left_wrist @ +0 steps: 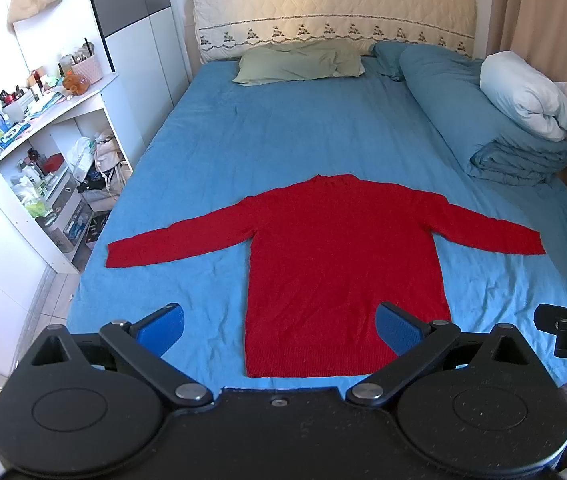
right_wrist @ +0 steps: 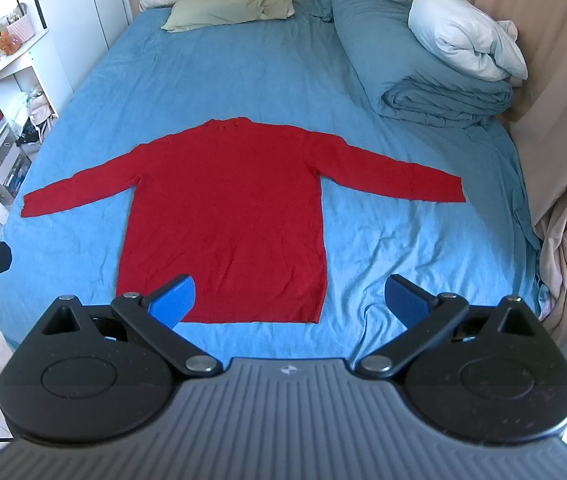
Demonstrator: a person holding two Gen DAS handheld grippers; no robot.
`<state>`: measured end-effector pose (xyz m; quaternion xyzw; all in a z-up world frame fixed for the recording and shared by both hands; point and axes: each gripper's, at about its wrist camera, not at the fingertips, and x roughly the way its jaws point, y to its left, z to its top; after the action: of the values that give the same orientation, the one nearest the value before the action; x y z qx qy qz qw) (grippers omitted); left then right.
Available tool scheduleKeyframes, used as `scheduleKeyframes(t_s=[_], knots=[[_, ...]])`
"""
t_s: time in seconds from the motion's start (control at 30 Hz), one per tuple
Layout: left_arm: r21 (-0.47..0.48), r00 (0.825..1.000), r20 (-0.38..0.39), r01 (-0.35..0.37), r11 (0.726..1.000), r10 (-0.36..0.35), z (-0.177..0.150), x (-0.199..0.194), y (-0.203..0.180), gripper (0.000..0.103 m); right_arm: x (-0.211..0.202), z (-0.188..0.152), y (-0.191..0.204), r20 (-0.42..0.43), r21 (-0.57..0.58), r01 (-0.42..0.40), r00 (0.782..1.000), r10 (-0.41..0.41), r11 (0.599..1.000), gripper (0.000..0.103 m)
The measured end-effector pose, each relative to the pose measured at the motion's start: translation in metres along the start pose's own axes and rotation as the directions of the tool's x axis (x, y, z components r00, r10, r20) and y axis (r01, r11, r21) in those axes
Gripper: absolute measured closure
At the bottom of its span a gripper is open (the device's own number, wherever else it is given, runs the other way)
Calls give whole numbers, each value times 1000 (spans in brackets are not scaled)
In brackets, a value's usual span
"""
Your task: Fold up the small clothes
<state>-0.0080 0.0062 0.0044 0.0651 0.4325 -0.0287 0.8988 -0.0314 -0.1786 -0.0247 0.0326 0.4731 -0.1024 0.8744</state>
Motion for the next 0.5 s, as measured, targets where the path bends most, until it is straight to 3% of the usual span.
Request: scheduleKeyframes(t_s=[0.5], knots=[[-10,1000,-2,-2,1000,2,2,0,3,0,-1,4,4,4,-2,-1,1000,1,1000,0]])
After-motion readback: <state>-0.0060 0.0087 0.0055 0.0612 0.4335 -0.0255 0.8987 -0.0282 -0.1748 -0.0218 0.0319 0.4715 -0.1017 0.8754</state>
